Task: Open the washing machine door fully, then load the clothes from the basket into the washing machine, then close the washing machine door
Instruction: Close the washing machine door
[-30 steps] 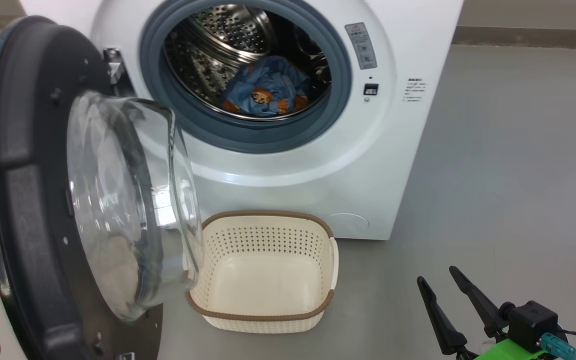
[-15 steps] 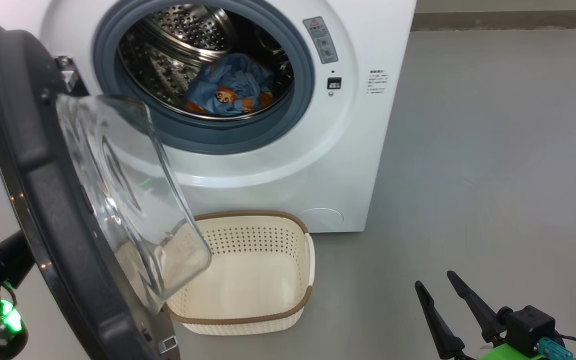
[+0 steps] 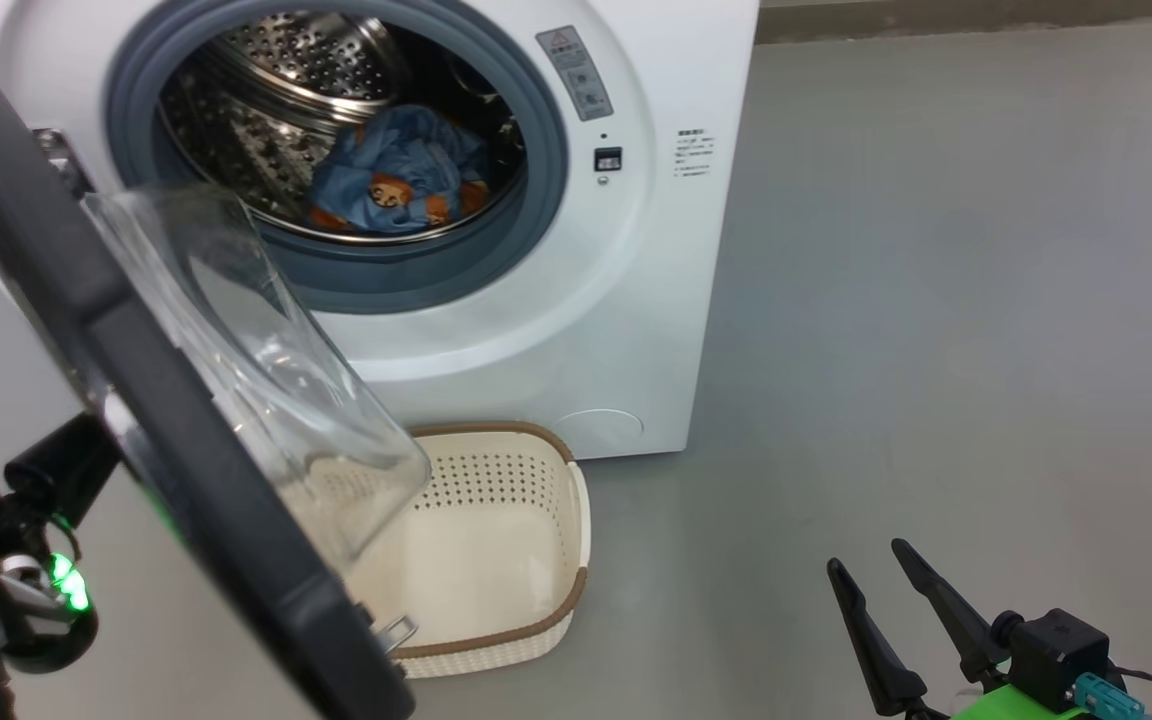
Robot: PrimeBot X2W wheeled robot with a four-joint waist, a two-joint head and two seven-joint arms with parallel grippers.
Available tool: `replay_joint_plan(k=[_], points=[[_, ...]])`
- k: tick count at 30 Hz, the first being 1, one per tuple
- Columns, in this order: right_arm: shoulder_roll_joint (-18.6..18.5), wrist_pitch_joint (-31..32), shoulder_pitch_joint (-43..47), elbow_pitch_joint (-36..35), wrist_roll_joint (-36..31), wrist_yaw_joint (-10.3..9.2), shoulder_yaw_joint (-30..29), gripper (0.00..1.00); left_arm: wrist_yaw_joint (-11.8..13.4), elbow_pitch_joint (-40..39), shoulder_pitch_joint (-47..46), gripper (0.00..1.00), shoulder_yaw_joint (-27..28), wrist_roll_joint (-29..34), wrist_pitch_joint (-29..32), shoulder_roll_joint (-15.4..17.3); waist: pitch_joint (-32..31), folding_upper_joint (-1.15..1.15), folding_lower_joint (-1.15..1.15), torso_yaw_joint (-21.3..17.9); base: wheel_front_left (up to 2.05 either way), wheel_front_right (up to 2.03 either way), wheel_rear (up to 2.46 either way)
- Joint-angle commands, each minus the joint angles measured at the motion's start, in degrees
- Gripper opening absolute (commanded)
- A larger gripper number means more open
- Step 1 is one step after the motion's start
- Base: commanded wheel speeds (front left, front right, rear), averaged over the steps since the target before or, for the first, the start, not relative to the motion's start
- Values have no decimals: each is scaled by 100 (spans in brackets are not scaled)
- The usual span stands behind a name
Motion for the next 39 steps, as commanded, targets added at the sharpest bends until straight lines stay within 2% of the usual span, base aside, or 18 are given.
replay_joint_plan(k=[1,17,39], points=[[-50,-28,-180,-147,-20,9,80,100,-88,-161,-304,0,15,-53,32,78,25,0,0,-61,0,0,0],[-69,-28,-237,-162,-14,9,84,100,-341,314,-546,0,-249,-199,-308,34,108,0,0,-328,0,0,0],[-96,-28,-275,-151,-15,9,117,100,-423,483,-582,0,-437,-406,-473,22,103,0,0,-429,0,0,0]])
